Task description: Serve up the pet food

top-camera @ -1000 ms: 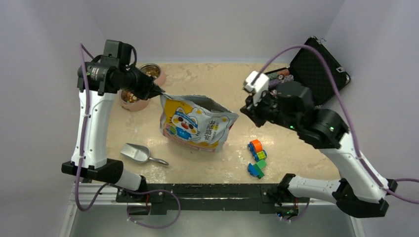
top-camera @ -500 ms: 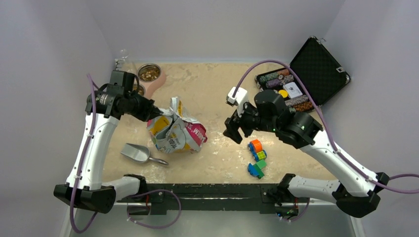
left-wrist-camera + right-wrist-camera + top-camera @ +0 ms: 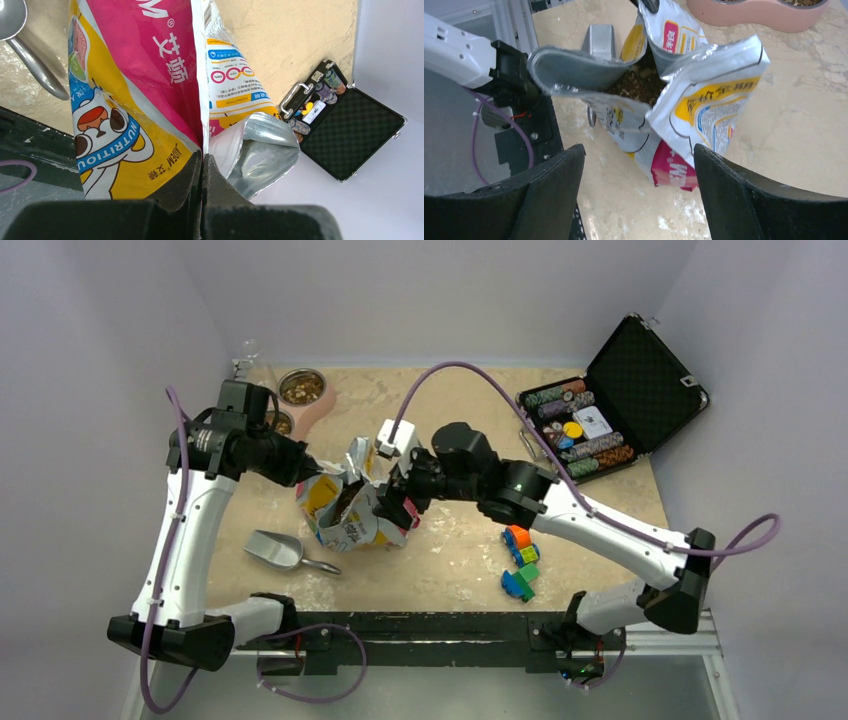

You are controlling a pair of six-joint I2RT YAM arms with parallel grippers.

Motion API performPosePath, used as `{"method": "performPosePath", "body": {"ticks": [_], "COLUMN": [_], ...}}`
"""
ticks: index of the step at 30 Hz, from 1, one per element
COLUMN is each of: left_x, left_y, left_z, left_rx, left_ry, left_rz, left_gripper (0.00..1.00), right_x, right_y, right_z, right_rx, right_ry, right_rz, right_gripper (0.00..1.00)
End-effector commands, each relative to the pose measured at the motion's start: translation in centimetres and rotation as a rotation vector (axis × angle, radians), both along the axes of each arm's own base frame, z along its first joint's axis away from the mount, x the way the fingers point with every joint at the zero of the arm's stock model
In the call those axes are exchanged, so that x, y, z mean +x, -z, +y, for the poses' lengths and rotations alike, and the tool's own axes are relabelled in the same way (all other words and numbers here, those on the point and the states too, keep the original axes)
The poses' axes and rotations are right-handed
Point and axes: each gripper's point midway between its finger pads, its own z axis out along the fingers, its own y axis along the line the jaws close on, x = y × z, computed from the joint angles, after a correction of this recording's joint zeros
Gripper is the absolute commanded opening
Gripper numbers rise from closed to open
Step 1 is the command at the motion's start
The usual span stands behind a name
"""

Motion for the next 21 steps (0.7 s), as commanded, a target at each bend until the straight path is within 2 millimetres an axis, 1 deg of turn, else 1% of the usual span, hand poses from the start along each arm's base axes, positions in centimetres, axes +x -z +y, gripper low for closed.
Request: {"method": "performPosePath", "body": {"ticks": [1,3,6,7,8,10,11,12,14,16,17,19,21], "left_x": [-0.1,-0.1,-0.1,0.0,0.1,0.2,0.2,0.1,-0.6,-0.8,-0.9,-1.0,-0.6], "left_y": [-4.2,-4.4,-4.6,-4.7,-4.9,-5.4,-5.6,-5.9,-6.4,-7.1,-7.3,-7.1,-6.4], "left_z": [-1.0,-1.0,-0.9,-0.9,-0.9,-0.5,-0.2,0.3,1.7,3.1,3.6,3.9,3.1], "left_rx": [-0.079,-0.080,-0.082,-0.083,-0.083,-0.070,-0.054,-0.038,0.001,0.020,0.023,0.018,-0.007], "left_ry": [0.019,0.018,0.007,0.003,-0.001,-0.013,-0.026,-0.042,-0.116,-0.196,-0.225,-0.252,-0.232], "left_rz": [-0.144,-0.149,-0.156,-0.161,-0.167,-0.185,-0.191,-0.199,-0.209,-0.275,-0.298,-0.300,-0.265], "left_gripper": [0.00,0.00,0.00,0.00,0.00,0.00,0.00,0.00,0.00,0.00,0.00,0.00,0.00], "right_x": [1.6,2.5,2.8,3.1,3.4,3.8,3.9,4.0,4.2,3.8,3.3,2.5,1.8], "right_y": [-4.1,-3.6,-2.5,-1.8,-1.2,-0.8,-0.8,-1.3,-2.2,-2.8,-3.8,-4.3,-4.1], "right_z": [3.0,3.9,5.3,5.6,5.7,5.1,4.4,3.2,0.0,-3.7,-6.1,-9.6,-12.7], "right_rx": [0.142,0.135,0.108,0.098,0.081,0.062,0.053,0.051,0.020,-0.033,-0.031,-0.032,-0.026], "right_ry": [0.032,0.052,0.027,0.042,0.058,0.089,0.107,0.136,0.194,0.231,0.250,0.287,0.333], "right_rz": [-0.078,-0.084,-0.069,-0.056,-0.050,-0.053,-0.066,-0.088,-0.140,-0.196,-0.229,-0.263,-0.274], "right_gripper": [0.81,0.79,0.72,0.65,0.56,0.09,0.00,0.00,0.00,0.00,0.00,0.00,0.00]}}
